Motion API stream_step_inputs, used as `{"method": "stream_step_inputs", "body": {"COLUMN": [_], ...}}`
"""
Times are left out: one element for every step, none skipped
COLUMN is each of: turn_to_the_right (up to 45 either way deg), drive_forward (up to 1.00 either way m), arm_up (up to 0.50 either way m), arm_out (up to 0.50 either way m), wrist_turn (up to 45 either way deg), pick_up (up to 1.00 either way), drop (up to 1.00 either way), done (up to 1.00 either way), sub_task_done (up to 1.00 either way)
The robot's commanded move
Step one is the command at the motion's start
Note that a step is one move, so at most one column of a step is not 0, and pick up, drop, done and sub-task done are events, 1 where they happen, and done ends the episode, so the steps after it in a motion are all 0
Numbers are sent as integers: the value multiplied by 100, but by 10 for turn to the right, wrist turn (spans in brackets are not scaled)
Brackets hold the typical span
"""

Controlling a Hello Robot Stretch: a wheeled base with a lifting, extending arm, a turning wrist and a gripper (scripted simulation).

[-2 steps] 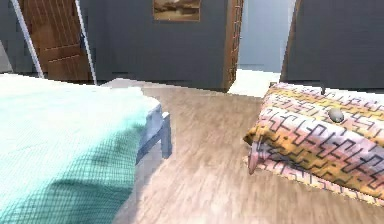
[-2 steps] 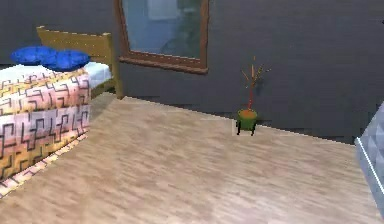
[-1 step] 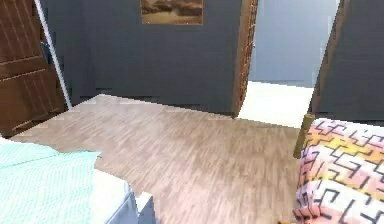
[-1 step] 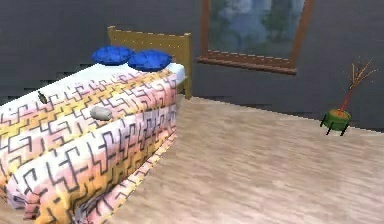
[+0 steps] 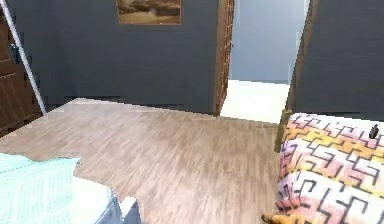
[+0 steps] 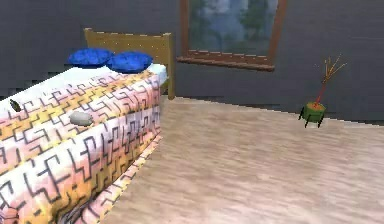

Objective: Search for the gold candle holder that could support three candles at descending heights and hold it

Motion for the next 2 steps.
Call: {"method": "stream_step_inputs", "body": {"turn_to_the_right": [0,180], "drive_forward": [90,0], "arm_up": [0,0], "arm_out": [0,0], "wrist_turn": [0,0], "pick_up": [0,0], "drop": [0,0], "done": [0,0], "sub_task_done": [0,0]}}
